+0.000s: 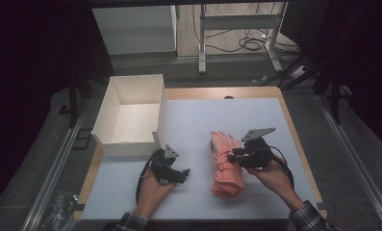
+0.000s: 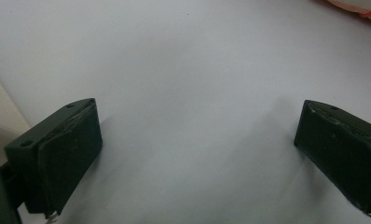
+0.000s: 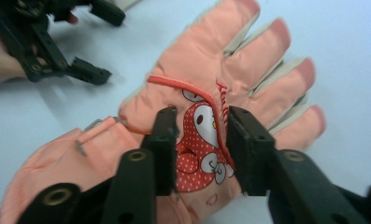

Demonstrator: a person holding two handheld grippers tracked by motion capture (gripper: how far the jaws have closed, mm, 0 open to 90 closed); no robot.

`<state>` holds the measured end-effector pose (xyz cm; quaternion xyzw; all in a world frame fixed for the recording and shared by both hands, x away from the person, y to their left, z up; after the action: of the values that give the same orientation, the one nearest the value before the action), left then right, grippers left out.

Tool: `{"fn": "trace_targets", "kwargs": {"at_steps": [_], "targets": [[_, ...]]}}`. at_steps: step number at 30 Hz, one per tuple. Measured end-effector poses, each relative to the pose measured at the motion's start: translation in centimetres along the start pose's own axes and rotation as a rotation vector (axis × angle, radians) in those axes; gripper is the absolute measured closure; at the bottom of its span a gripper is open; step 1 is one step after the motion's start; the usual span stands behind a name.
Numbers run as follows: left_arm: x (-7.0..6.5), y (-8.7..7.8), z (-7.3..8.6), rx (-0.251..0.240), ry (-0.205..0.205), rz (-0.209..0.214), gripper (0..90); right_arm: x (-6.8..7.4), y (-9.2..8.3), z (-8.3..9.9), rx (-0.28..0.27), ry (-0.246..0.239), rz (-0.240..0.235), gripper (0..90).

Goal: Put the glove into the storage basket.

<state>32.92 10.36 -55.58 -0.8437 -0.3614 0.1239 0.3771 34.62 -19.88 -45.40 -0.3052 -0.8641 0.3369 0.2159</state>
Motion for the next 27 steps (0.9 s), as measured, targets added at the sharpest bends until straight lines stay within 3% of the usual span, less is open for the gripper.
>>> {"fn": "trace_targets", "kwargs": {"at_steps": [6,10,27], "targets": [[0.0,0.0,0.0,0.001,-0.005,0.002,0.9,-0.7,-2.0,0.0,-0.056,-0.004,0.026,56.9],[0.0,0.0,0.0,0.002,0.000,0.001,1.0,-1.7,-2.8,1.1,-0.077,-0.019,0.062,54.8],[0.0,0.0,0.0,0.002,-0.003,0.001,0.9,-3.6,-1.6,6.1,-0.066,0.018,0.082,57.8]]}}
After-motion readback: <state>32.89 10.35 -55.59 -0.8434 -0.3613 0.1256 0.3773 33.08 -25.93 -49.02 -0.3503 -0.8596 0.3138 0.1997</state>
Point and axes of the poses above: each handheld gripper's, and its own axes: y roughly forward along the jaws, z roughly out of its underside, x roughly to its left, the point moved 1 cm from there along y, roughly forward along the jaws, and after that the axes turned 8 degrees about y, right-handed, at the moved point
